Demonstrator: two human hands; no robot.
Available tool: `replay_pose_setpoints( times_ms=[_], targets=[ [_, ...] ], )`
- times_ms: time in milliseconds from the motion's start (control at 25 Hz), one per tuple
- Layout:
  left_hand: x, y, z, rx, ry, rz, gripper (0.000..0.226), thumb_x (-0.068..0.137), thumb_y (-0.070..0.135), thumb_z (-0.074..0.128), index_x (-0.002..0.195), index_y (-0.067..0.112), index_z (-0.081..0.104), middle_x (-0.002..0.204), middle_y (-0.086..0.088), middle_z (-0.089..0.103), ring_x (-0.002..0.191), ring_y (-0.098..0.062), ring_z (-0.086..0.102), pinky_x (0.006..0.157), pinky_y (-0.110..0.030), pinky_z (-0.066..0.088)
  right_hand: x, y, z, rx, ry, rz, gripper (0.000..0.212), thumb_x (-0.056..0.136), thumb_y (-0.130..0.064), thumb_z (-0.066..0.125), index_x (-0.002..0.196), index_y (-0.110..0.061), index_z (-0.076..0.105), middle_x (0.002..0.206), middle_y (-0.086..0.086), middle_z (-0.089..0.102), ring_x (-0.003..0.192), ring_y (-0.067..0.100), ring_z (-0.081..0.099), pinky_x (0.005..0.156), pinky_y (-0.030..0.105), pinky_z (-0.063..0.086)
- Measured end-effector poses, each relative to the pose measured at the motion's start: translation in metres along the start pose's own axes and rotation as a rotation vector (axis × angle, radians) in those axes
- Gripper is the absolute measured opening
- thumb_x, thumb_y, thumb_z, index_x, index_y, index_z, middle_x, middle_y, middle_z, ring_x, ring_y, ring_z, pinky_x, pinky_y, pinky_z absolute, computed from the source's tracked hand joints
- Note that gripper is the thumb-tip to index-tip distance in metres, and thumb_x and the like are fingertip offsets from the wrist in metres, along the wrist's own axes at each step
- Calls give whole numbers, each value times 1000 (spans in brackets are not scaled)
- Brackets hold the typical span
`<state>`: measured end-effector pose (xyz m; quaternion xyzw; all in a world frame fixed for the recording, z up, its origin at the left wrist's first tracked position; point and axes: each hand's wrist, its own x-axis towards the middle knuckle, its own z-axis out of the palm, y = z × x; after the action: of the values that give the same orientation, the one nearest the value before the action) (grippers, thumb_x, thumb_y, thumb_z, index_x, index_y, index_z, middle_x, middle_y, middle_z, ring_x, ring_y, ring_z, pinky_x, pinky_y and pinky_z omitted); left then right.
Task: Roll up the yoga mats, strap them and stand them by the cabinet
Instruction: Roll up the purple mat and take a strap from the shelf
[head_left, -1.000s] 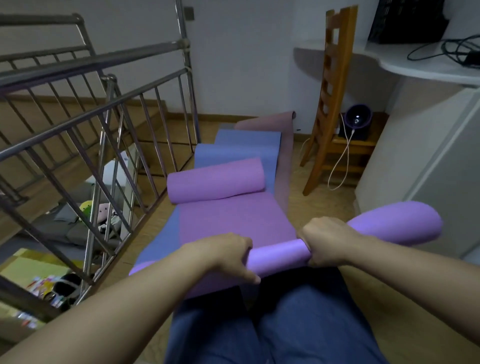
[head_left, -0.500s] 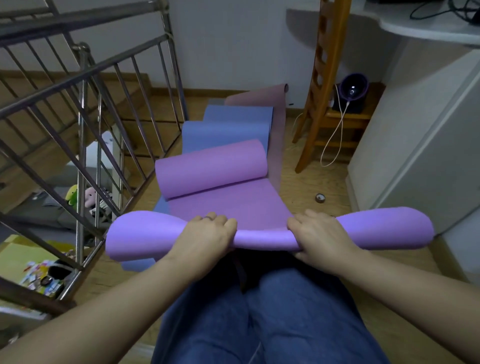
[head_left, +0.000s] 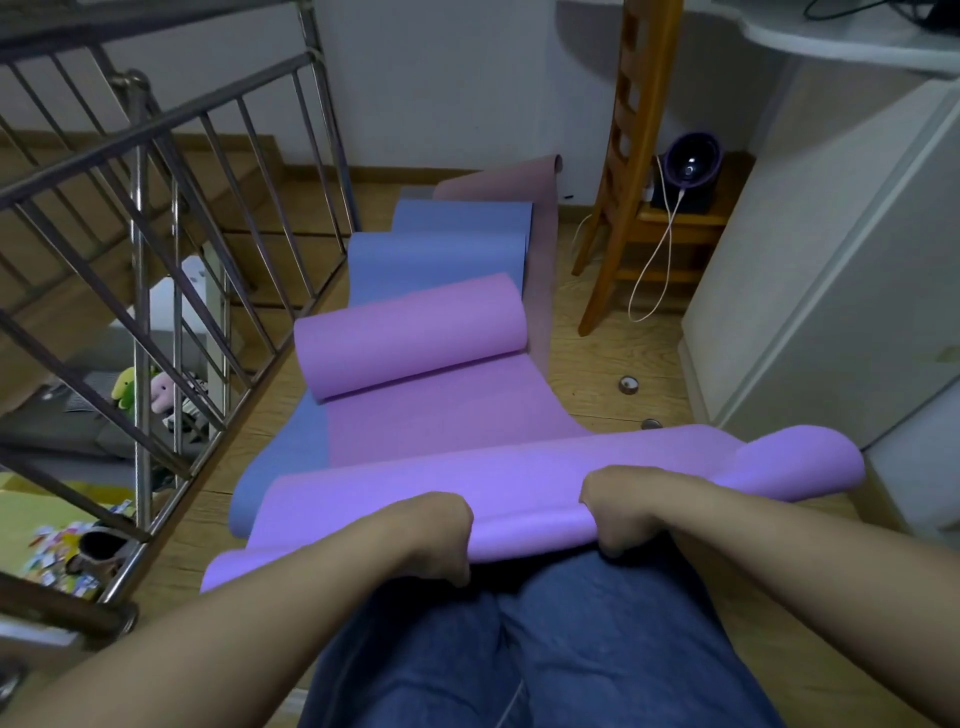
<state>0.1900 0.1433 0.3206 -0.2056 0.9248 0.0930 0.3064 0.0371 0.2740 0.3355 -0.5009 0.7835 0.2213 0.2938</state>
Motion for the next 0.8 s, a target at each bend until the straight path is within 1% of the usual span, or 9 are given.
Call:
replay_pose_setpoints(
  times_ms=[80,120,240,320,400,480,600,720,800],
  targets=[
    [-4,-8,4,-119,-30,51,45,78,41,70,111,14,58,110,-8,64,98,-27,60,77,-31,46,8,2,-4,40,-88,-30,18,77,-17,65,93,-14,57,92,5,58,76,23,54,63,27,43],
    [-10,-12,8,-133,17,79,45,80,45,68,112,15,54,111,-8,63,100,-28,58,77,-32,44,11,2,-6,52,-121,-35,19,76,-17,67,92,-14,57,92,5,57,77,24,54,62,26,42],
    [-28,-6,27,63,267,97,45,90,45,54,123,18,40,123,-7,53,112,-29,49,83,-36,41,13,0,-10,44,-182,-42,24,76,-17,68,98,-11,62,94,4,57,79,22,54,55,25,40],
    [-30,8,37,171,360,25,44,93,40,49,128,17,35,125,-8,48,114,-30,48,86,-38,40,13,0,-12,32,-191,-44,33,76,-17,68,107,-7,65,95,4,57,80,22,54,57,24,40],
    [-24,16,34,199,364,-38,40,93,33,48,127,14,36,123,-10,52,111,-30,53,84,-37,40,15,1,-11,37,-185,-50,33,76,-17,68,107,-7,65,95,4,57,80,21,53,60,24,41],
    [-17,13,25,170,337,-37,36,90,29,51,122,14,42,118,-10,59,106,-32,58,79,-37,44,15,2,-8,52,-160,-67,21,76,-17,68,95,-10,62,92,4,56,79,22,53,57,24,40],
    [-11,7,15,119,265,-8,32,87,30,54,117,18,51,116,-9,62,105,-31,60,80,-37,46,5,7,-2,22,7,-65,17,75,-24,69,81,-16,54,88,4,56,78,23,54,57,25,38],
    [-6,2,-3,-11,121,19,30,84,27,58,113,19,59,115,-8,64,101,-28,61,75,-30,44,-14,26,7,-118,330,23,32,76,-30,63,106,-20,54,110,2,57,102,23,56,68,25,33],
    [-1,-2,-14,-71,13,59,29,80,22,63,109,17,62,110,-9,66,96,-28,61,71,-26,43,-22,34,14,-165,441,63,32,78,-30,60,108,-20,53,115,1,58,108,24,55,70,27,31]
  ],
)
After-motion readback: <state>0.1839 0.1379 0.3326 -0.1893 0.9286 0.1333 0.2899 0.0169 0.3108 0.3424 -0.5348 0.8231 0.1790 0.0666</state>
